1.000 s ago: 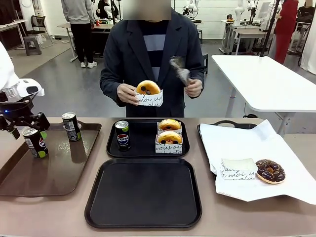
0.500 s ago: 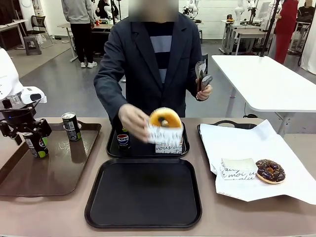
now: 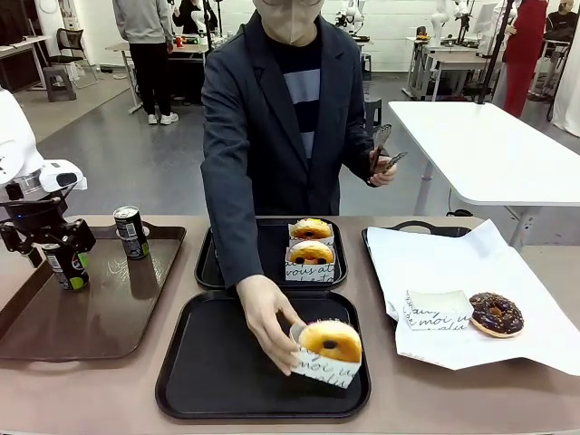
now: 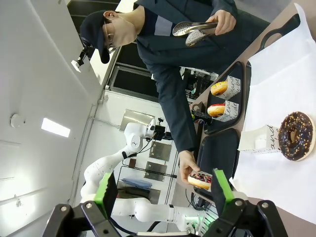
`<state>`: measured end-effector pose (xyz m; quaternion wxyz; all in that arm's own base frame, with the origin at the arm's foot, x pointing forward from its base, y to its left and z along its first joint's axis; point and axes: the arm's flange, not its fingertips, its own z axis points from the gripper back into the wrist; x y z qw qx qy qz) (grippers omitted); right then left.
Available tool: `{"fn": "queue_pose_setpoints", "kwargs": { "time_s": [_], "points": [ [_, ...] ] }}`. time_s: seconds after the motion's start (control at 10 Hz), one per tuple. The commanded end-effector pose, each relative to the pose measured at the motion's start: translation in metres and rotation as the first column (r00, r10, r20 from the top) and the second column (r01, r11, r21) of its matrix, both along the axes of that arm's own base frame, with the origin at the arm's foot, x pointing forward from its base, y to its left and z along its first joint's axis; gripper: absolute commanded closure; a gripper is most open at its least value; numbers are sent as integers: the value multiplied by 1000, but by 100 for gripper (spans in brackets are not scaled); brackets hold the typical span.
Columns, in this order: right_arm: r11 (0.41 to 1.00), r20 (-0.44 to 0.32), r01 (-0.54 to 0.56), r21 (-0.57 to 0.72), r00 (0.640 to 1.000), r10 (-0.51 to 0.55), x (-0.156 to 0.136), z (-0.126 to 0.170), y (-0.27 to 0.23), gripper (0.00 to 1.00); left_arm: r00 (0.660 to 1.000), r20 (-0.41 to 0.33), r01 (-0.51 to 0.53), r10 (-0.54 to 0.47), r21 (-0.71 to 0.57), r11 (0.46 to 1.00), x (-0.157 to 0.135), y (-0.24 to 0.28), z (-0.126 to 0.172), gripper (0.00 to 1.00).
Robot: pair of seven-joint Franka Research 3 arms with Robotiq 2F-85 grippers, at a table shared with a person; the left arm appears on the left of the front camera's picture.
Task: Set up donuts and drinks on trays.
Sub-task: Pick up one Pepsi coke from the Handle tray and place it on the Flat Tray without a Pepsi coke.
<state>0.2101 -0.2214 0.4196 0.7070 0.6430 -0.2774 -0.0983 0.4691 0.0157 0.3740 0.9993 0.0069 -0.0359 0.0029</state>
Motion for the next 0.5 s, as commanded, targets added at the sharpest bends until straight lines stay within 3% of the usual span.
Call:
{"fn": "queue_pose_setpoints", "kwargs": {
  "time_s": [0.0,0.1,0.2,0.3,0.4],
  "points": [
    [1000,29,11,13,1000,-12,2,1,0,0,1000,15,12,-12,-10,1000,-2,-1,1,59],
    [1000,29,11,13,1000,-12,2,1,0,0,1000,18,11,-11,-12,1000,-3,-1,1,100],
    [1000,29,11,13,1000,-12,2,1,0,0,1000,19,9,-9,-13,1000,-3,-1,2,63],
    [1000,29,11,13,1000,-12,2,1,0,0,1000,20,7,-7,-14,1000,-5,-2,2,100],
    [1000,29,11,13,1000,-12,2,1,0,0,1000,20,7,-7,-10,1000,-5,-1,4,100]
  ]
}}
